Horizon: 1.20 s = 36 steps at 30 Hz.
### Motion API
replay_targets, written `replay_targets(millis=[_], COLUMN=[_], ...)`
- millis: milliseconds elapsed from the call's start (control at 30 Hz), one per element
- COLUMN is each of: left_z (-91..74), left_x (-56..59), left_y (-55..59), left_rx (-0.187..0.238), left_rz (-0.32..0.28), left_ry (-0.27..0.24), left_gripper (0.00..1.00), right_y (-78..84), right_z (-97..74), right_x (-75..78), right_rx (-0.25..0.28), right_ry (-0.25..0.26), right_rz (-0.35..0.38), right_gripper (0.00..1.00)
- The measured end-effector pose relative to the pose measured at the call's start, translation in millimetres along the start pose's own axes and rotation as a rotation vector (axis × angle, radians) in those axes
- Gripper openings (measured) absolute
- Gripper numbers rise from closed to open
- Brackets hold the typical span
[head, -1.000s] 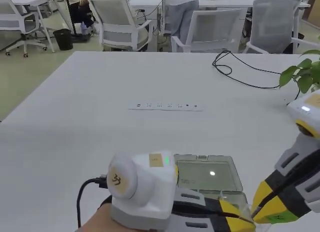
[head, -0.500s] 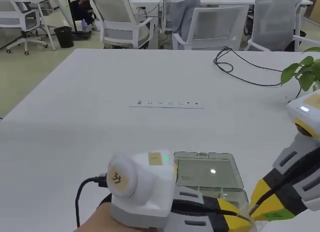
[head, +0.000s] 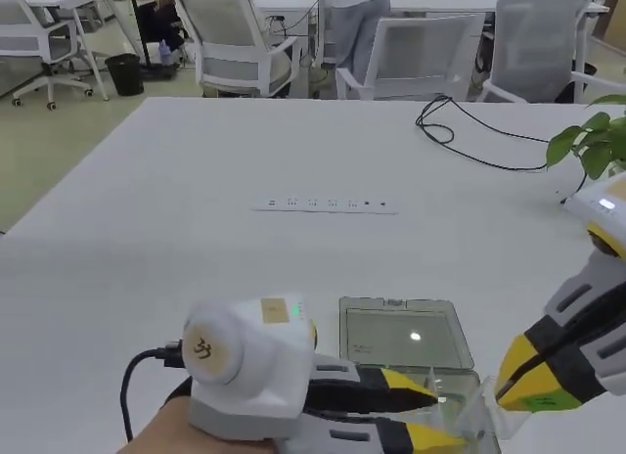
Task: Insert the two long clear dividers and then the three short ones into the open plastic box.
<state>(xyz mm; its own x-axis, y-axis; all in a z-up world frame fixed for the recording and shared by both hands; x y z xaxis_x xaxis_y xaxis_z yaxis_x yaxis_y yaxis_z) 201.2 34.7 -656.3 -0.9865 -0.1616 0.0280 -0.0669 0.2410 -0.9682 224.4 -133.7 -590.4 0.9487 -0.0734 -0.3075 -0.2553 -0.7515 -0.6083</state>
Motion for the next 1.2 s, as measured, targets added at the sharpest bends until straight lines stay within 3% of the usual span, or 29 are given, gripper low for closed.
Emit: replay_targets(millis=[300,467,667,867,1200], left_z=[-13.7,-22.9,-31.6,-37.9,-44.1], left_x=[-10.4,-18.9,-26.1,-32.4,-37.0], left_y=[10.3,19.9,33.8,43.2,53.1], left_rx=[-0.041,-0.060,-0.109,-0.130,-0.153], left_rz=[0.013,0.017,0.034,0.022,0.017], left_ry=[-0.065,-0.106,-0.118,-0.131,-0.149], left_gripper=[0.46,0.64,0.79,0.93,1.00], right_y=[8.2,11.0,15.8,20.7,31.7], right_z=[-0.1,1.3,6.9,14.9,36.3], right_x=[16.8,25.1,35.9,45.6,60.3], right_rx=[-0.020,-0.043,-0.074,-0.113,-0.196], right_ry=[0.060,0.090,0.117,0.141,0.175], right_rz=[0.013,0.016,0.018,0.007,-0.028], right_gripper=[0.03,0.03,0.03,0.03,0.03])
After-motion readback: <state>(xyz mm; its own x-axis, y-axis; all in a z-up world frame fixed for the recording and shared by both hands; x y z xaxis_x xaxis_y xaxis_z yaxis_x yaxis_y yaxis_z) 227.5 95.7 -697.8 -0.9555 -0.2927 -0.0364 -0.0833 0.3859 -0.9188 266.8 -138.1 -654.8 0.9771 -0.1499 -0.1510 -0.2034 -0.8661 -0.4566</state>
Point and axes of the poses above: the centre of the closed fingertips' face, and the gripper's own axes: z roughly forward along the fingers, x roughly to its right, y roughly out of its underside, the point moved 9 cm from there along -z, roughly backward along the fingers, and after that the axes turned 13 degrees about z, right-handed, at the moved point
